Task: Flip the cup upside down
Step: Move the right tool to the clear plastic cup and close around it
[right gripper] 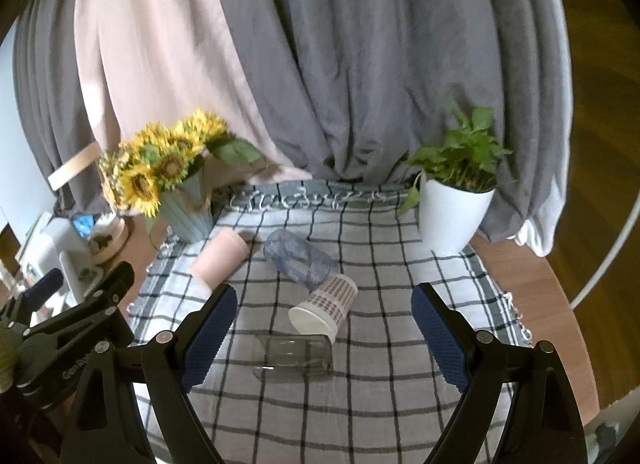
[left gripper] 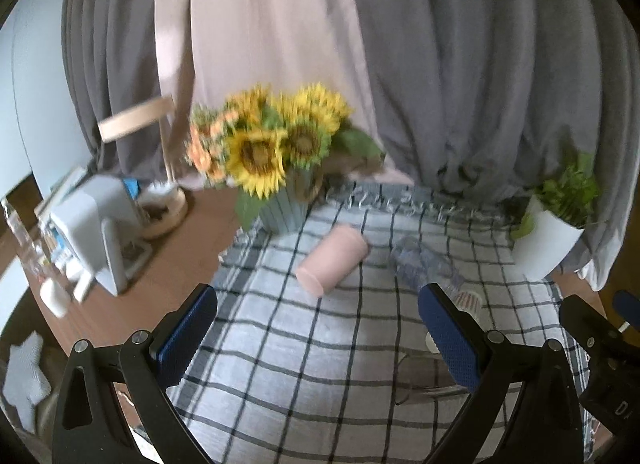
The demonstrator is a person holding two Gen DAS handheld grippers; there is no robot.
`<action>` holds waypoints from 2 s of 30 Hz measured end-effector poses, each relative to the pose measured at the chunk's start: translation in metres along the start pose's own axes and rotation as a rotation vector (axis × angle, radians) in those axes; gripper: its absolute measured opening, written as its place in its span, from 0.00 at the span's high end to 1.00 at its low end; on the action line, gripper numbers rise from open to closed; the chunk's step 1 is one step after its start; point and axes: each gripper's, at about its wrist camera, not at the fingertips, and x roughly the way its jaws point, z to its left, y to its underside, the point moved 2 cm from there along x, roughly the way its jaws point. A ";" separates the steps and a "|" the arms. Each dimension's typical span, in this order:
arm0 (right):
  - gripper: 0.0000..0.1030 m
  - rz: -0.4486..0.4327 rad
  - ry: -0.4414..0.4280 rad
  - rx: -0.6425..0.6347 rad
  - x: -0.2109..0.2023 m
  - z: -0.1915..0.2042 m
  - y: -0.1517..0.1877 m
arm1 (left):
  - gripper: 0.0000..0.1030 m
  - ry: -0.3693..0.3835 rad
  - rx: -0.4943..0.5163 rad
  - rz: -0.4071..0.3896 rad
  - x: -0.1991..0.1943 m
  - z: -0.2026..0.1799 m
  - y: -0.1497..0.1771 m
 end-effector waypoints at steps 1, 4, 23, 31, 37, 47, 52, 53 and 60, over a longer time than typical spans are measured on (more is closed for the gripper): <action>0.14 0.023 -0.001 -0.010 0.011 -0.001 -0.004 | 0.01 -0.010 -0.009 0.024 0.011 -0.002 0.000; 0.14 0.080 0.000 -0.056 0.042 0.000 -0.013 | 0.01 -0.043 -0.022 0.086 0.043 -0.009 0.000; 0.14 0.551 -0.133 -0.447 0.255 0.041 -0.046 | 0.01 -0.160 -0.197 0.436 0.175 -0.009 0.025; 0.14 0.695 -0.128 -0.587 0.316 0.062 -0.035 | 0.01 -0.197 -0.222 0.484 0.197 -0.012 0.036; 0.15 0.751 -0.116 -0.632 0.338 0.068 -0.021 | 0.01 -0.224 -0.239 0.496 0.204 -0.011 0.038; 0.26 0.764 -0.095 -0.583 0.333 0.062 -0.026 | 0.01 -0.245 -0.172 0.451 0.190 -0.007 0.025; 0.27 0.717 -0.071 -0.517 0.306 0.060 -0.048 | 0.01 -0.181 -0.151 0.432 0.177 0.004 0.013; 0.27 0.698 -0.064 -0.499 0.297 0.060 -0.054 | 0.01 -0.167 -0.144 0.427 0.174 0.006 0.012; 0.26 0.521 0.009 -0.308 0.226 0.061 -0.067 | 0.01 -0.070 -0.053 0.384 0.145 0.033 -0.002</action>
